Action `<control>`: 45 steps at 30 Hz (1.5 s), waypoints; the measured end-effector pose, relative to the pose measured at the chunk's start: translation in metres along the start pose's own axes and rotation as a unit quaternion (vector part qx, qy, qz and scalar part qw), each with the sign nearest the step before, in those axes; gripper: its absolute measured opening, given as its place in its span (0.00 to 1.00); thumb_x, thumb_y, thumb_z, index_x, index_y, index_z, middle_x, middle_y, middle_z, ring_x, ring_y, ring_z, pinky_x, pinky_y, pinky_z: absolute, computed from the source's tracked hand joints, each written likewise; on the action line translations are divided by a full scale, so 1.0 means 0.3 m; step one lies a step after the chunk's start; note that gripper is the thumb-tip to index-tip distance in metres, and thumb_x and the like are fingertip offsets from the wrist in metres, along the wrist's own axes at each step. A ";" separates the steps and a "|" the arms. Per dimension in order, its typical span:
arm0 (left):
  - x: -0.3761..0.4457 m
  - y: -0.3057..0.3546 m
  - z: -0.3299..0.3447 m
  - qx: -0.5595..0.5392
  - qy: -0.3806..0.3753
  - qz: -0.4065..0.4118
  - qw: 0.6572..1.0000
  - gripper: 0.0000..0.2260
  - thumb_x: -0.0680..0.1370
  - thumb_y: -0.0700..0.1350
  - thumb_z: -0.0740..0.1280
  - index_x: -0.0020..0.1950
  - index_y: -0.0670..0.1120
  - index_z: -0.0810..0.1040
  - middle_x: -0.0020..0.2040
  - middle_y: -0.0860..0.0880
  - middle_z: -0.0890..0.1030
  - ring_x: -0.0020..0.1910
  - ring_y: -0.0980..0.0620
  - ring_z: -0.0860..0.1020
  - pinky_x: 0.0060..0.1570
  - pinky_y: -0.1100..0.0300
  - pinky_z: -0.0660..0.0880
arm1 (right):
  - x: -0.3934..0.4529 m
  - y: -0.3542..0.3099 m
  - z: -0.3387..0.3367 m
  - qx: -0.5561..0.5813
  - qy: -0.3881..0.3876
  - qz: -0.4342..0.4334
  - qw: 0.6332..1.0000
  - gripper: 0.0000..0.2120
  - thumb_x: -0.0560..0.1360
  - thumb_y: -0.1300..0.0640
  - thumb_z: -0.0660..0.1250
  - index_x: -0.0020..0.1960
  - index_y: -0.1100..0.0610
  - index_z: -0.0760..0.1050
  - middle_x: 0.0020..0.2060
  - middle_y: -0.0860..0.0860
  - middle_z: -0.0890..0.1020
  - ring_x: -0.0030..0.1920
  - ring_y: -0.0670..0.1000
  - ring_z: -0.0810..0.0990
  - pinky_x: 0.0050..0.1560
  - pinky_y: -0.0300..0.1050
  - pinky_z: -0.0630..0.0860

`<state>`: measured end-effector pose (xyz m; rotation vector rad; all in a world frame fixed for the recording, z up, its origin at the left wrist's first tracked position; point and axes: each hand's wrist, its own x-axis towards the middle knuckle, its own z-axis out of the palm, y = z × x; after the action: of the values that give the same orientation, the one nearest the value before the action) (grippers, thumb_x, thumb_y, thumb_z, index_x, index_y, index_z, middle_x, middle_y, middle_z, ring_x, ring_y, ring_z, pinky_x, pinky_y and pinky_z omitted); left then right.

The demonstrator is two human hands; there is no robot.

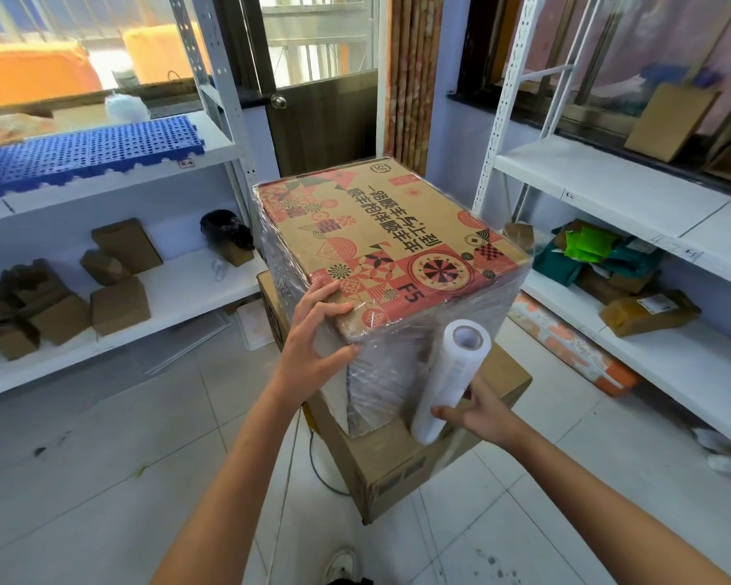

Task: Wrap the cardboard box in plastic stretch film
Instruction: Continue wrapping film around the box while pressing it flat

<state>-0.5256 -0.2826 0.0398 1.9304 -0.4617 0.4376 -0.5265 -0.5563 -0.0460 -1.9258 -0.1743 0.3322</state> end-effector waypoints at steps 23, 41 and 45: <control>0.009 -0.004 -0.032 0.081 -0.032 0.035 0.996 0.20 0.69 0.43 0.75 0.59 0.43 0.76 0.69 0.52 0.66 0.75 0.48 0.56 0.71 0.51 0.55 | 0.085 -0.032 -0.097 -0.074 0.125 0.025 0.989 0.26 0.64 0.55 0.79 0.59 0.53 0.72 0.49 0.45 0.80 0.50 0.42 0.78 0.44 0.33 0.74; -0.182 -0.231 0.337 0.732 -0.411 0.440 0.319 0.40 0.79 0.59 0.56 0.74 0.32 0.41 0.76 0.35 0.44 0.75 0.35 0.44 0.72 0.42 0.42 | 0.095 -0.007 -0.104 -0.056 0.141 0.020 0.988 0.25 0.65 0.57 0.79 0.58 0.53 0.72 0.47 0.41 0.79 0.48 0.33 0.77 0.41 0.27 0.73; -0.194 -0.416 0.360 0.763 -0.384 0.481 0.199 0.46 0.76 0.66 0.53 0.73 0.31 0.39 0.70 0.24 0.40 0.63 0.17 0.38 0.61 0.25 0.37 | 0.100 -0.006 -0.094 -0.079 0.145 0.006 0.986 0.26 0.64 0.54 0.79 0.57 0.52 0.71 0.46 0.37 0.78 0.46 0.34 0.78 0.41 0.24 0.72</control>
<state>-0.5027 -0.3289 -0.1273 3.3717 -3.0563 0.7935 -0.4891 -0.5723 -0.0392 -2.1073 0.0054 0.0438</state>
